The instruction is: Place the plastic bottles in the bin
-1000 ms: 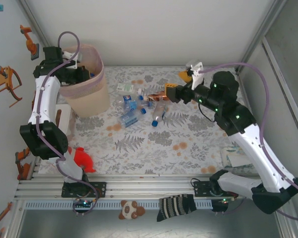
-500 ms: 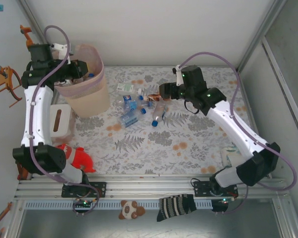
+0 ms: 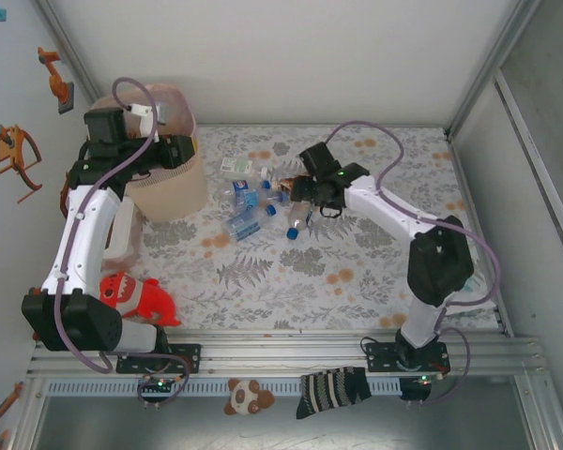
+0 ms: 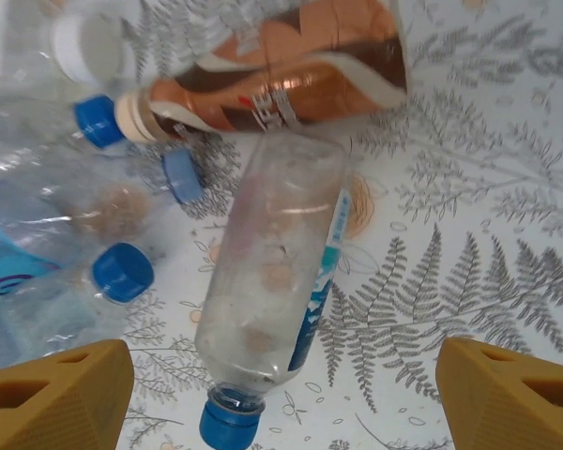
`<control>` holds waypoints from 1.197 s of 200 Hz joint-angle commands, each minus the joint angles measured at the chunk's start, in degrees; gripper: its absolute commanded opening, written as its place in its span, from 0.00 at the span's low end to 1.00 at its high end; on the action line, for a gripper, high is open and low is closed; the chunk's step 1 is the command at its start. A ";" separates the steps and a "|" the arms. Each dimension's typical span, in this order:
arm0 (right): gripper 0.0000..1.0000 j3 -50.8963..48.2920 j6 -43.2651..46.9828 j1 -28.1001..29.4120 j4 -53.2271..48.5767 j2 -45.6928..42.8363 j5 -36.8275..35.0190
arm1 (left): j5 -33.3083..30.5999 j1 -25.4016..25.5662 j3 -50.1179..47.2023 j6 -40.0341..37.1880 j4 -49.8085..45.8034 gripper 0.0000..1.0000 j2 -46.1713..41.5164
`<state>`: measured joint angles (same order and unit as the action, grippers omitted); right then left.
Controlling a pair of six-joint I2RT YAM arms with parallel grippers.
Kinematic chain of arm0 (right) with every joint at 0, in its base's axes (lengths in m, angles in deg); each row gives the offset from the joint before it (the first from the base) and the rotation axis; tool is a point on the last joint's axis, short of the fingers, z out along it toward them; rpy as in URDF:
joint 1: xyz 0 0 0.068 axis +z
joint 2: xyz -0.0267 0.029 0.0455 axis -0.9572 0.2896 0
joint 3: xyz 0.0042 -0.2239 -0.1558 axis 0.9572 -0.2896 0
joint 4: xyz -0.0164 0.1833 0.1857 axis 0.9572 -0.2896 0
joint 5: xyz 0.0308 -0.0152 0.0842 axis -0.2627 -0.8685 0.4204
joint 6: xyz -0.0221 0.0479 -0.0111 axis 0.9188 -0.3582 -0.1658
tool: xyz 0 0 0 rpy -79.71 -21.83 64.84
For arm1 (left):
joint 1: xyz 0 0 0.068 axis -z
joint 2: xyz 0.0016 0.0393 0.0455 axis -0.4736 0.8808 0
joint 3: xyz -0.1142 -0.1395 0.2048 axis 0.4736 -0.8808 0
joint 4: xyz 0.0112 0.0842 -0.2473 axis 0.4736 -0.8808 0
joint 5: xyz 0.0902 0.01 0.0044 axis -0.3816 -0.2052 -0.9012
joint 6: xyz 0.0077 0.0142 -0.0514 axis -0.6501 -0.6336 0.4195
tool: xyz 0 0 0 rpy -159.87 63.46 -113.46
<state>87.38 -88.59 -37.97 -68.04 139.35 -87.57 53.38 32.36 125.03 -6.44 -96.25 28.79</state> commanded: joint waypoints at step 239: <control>0.62 3.45 -14.59 5.40 -1.26 14.39 -10.45 | 0.39 1.79 -5.28 8.36 9.12 0.42 -2.14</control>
<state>92.56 -102.47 -32.90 -68.94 157.52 -94.91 53.27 33.61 120.70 0.82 -89.36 28.03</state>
